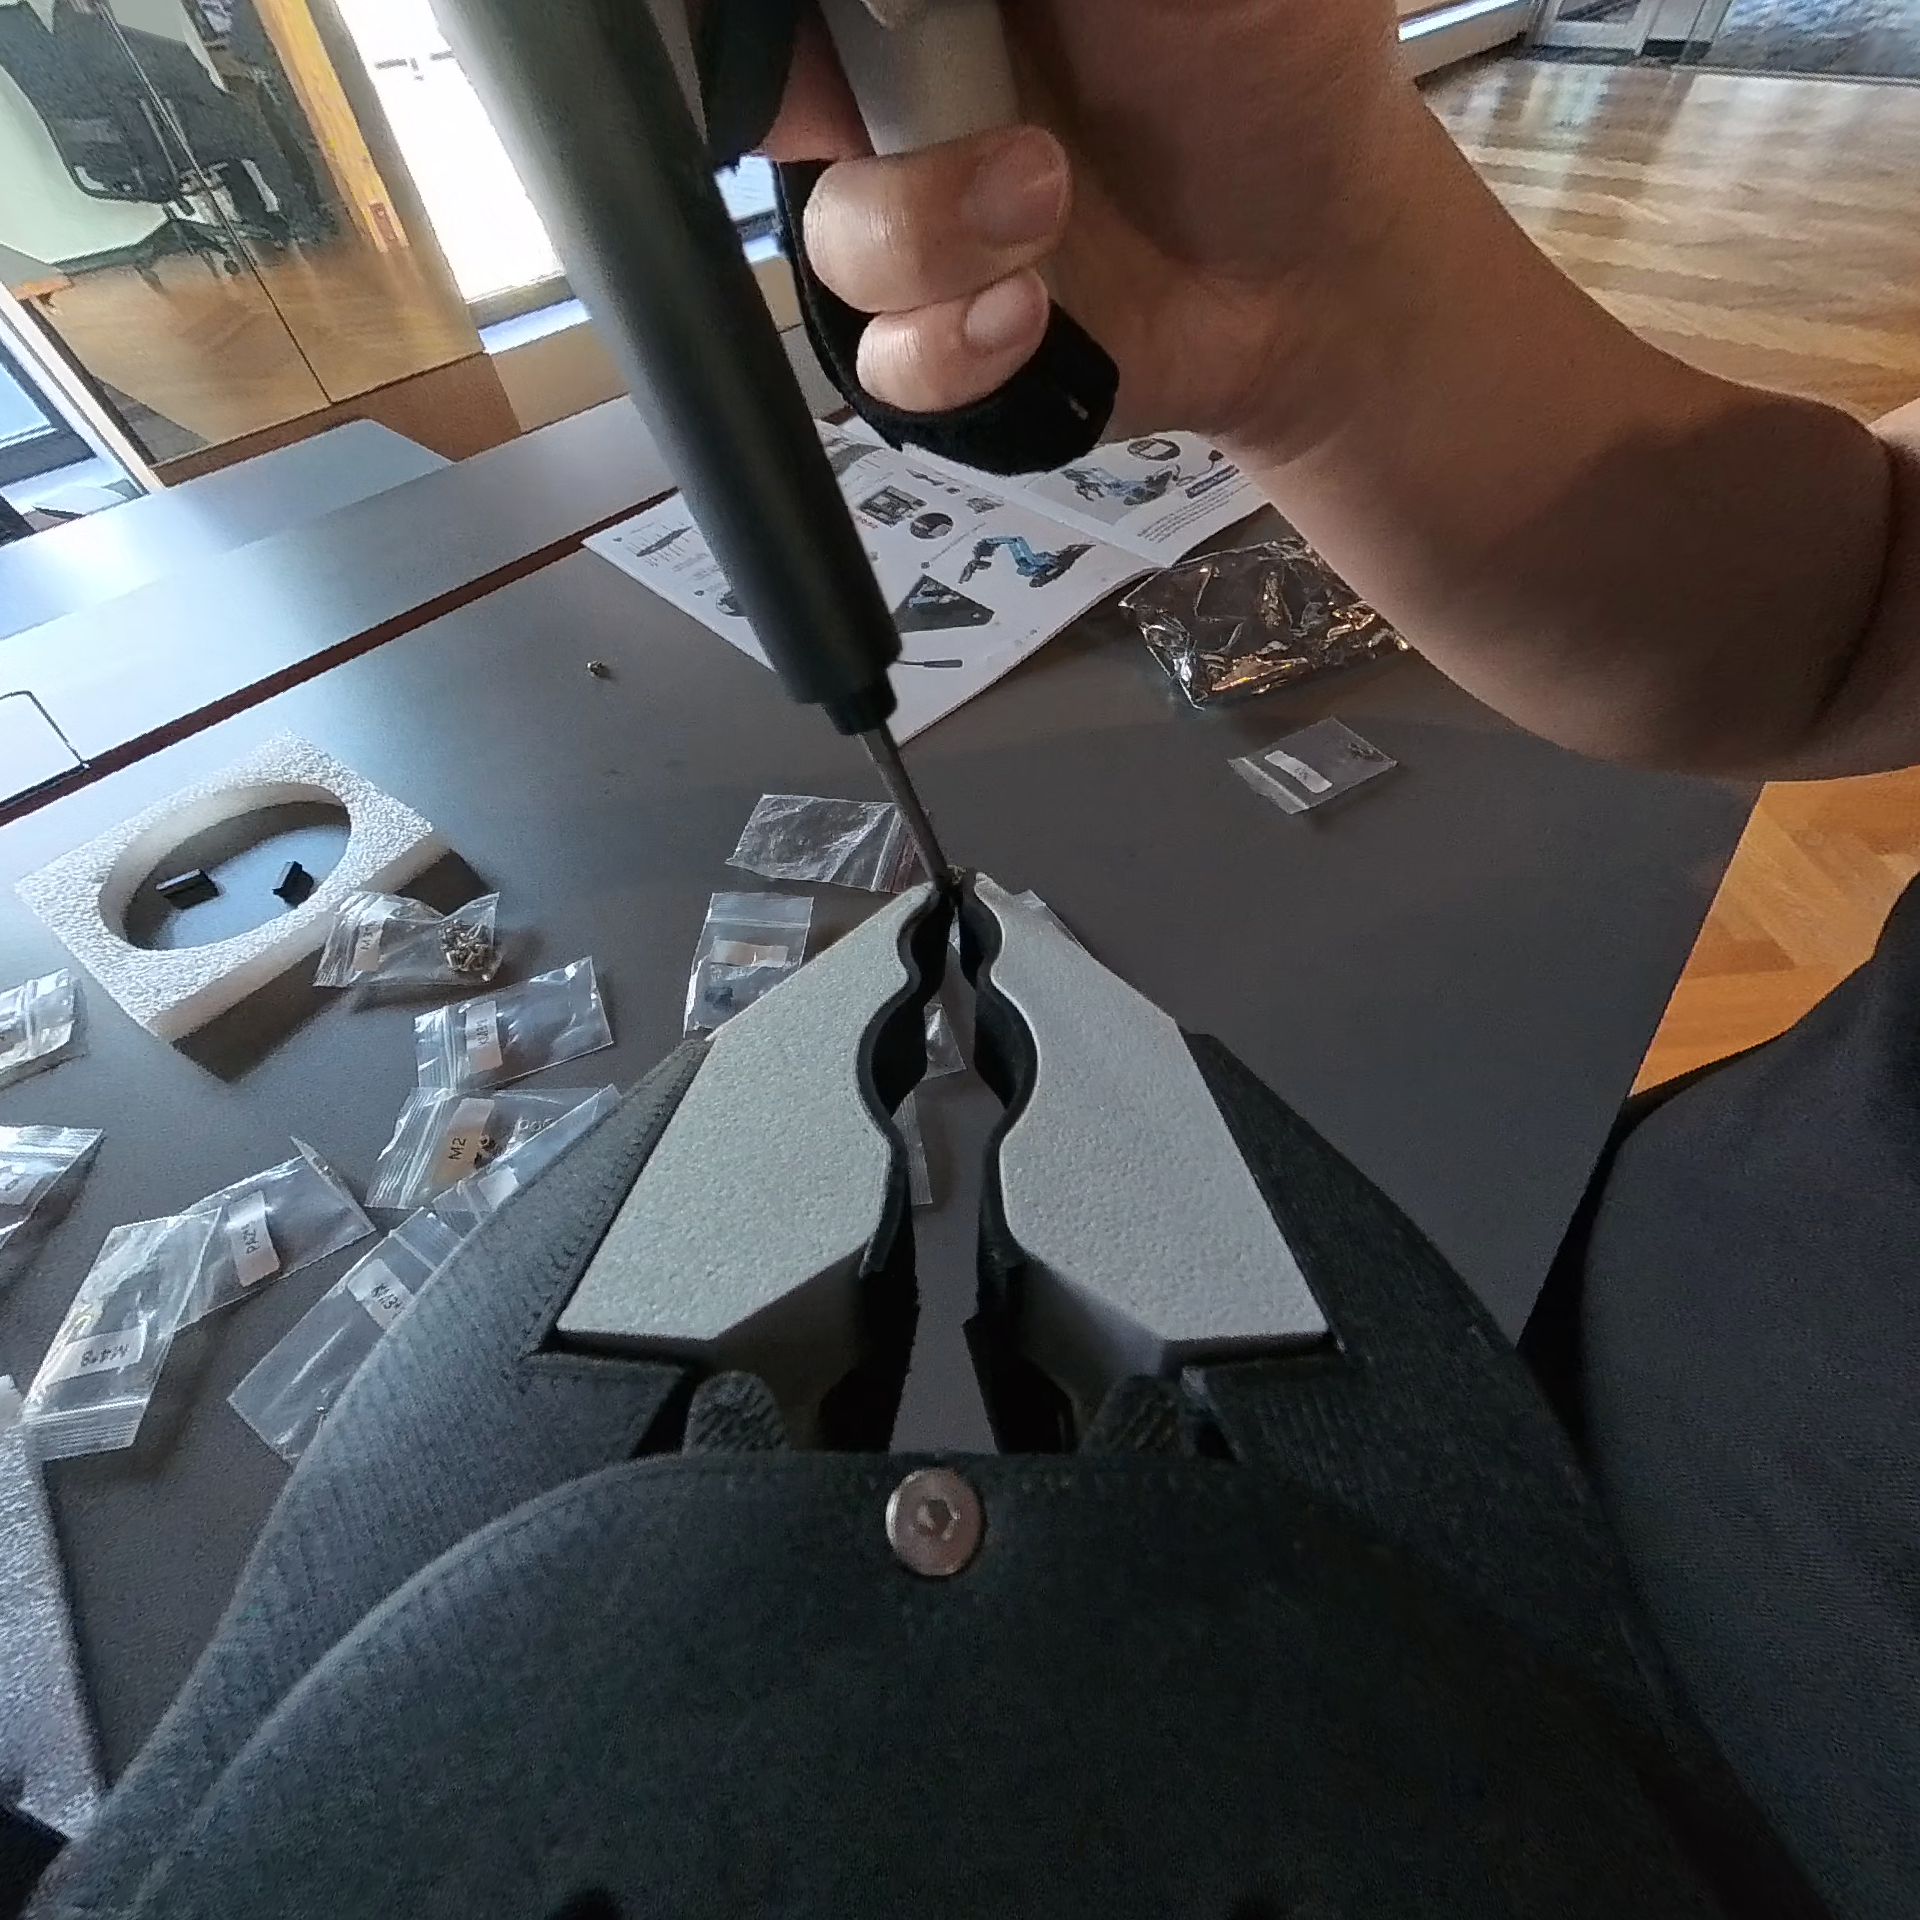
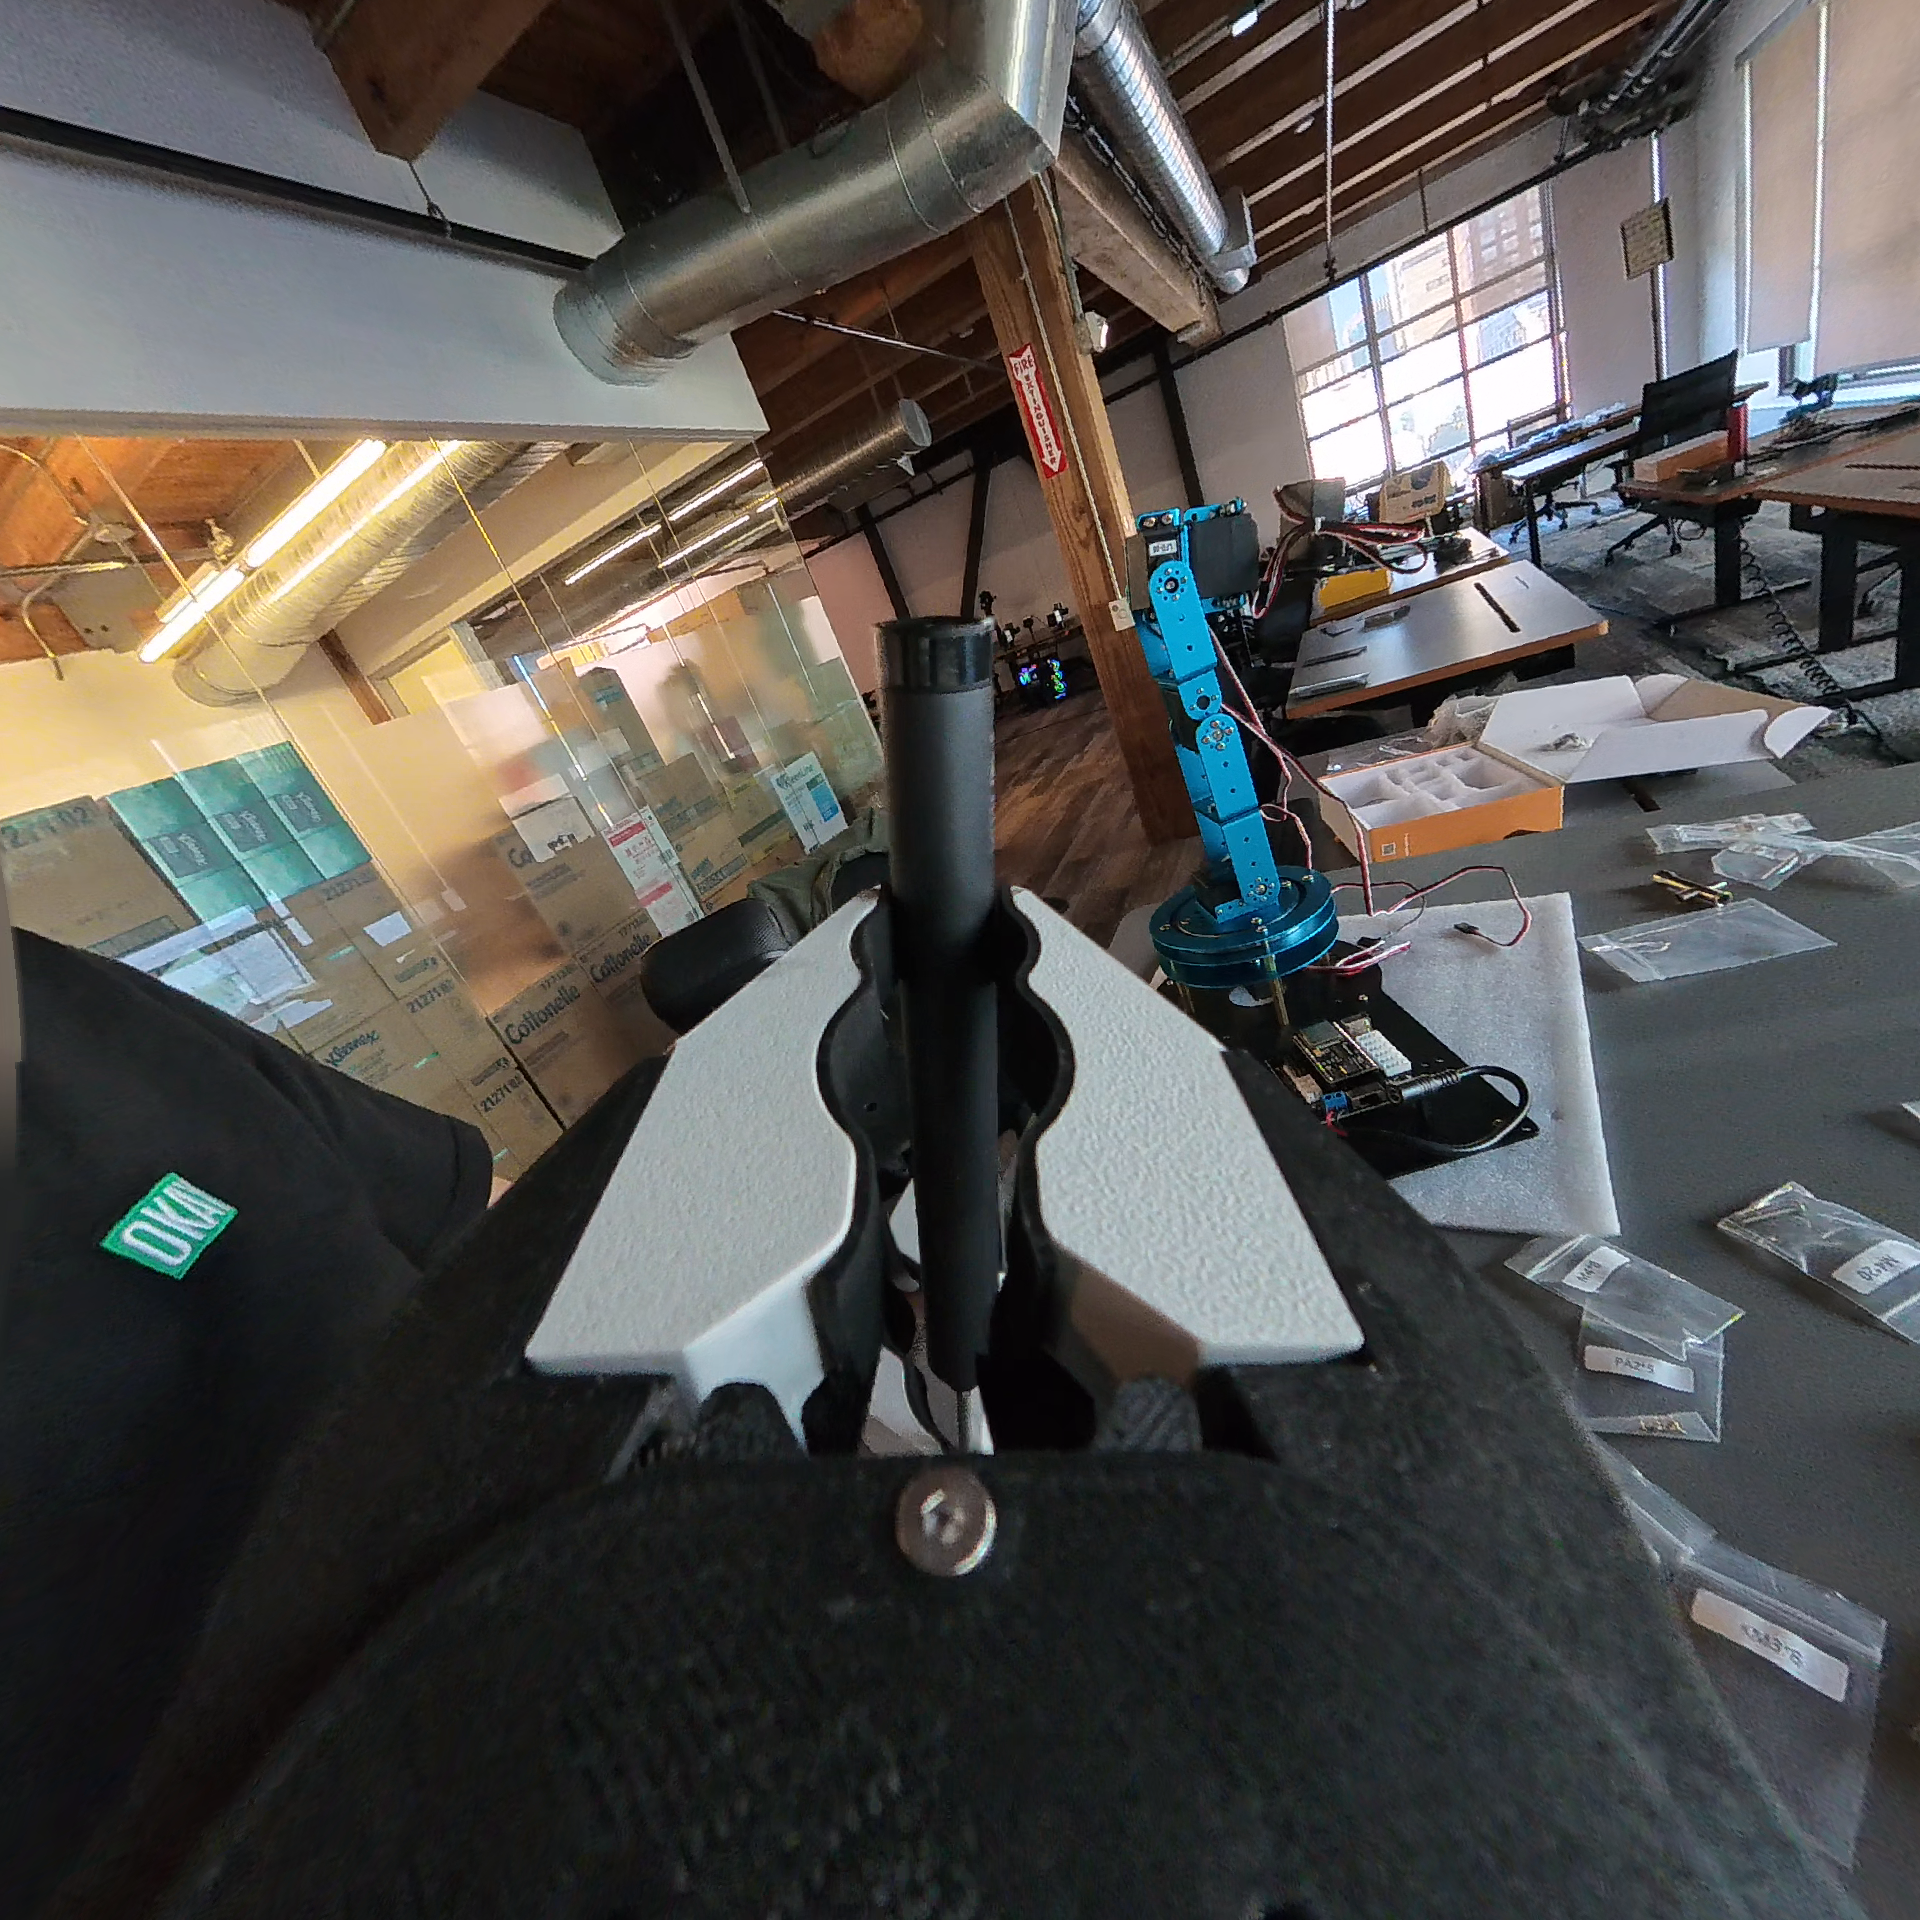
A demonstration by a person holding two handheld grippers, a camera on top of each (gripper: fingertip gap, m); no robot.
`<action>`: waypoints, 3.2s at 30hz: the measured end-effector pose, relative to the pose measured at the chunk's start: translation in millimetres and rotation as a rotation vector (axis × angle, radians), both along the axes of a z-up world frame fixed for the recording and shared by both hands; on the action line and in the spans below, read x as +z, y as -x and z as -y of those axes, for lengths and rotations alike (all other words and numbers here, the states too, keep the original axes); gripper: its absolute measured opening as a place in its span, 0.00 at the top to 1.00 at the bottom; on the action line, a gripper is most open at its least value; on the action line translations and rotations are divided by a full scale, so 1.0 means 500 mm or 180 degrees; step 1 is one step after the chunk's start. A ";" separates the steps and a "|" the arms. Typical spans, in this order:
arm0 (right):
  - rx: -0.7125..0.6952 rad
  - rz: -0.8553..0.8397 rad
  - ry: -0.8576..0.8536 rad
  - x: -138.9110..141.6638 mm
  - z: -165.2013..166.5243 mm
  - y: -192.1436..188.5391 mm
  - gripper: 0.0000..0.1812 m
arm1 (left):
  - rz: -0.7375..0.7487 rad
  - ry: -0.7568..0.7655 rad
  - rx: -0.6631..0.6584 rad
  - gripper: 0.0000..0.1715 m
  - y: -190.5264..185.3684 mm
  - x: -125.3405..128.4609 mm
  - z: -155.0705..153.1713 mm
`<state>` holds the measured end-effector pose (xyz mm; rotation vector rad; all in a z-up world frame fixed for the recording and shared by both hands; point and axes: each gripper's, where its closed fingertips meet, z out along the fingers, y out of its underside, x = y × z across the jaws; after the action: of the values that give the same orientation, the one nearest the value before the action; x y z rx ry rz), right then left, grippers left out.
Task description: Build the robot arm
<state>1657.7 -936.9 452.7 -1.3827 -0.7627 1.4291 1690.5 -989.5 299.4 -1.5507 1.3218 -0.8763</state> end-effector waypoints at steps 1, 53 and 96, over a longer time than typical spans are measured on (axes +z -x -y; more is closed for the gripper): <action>-0.0002 -0.0003 0.0000 0.000 0.000 -0.001 0.91 | -0.0010 -0.0001 -0.0004 1.00 0.000 -0.001 0.000; 0.0054 0.0051 -0.0034 -0.006 -0.008 0.003 0.91 | -0.0091 0.0053 -0.0050 1.00 0.004 -0.009 -0.009; 0.0451 0.0044 -0.0425 -0.027 0.052 0.018 0.91 | 0.0061 0.0306 -0.0255 0.90 -0.001 -0.011 0.020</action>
<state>1648.9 -963.1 439.0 -1.2579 -0.9636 1.4506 1691.0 -999.5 294.1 -1.5676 1.3532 -1.0155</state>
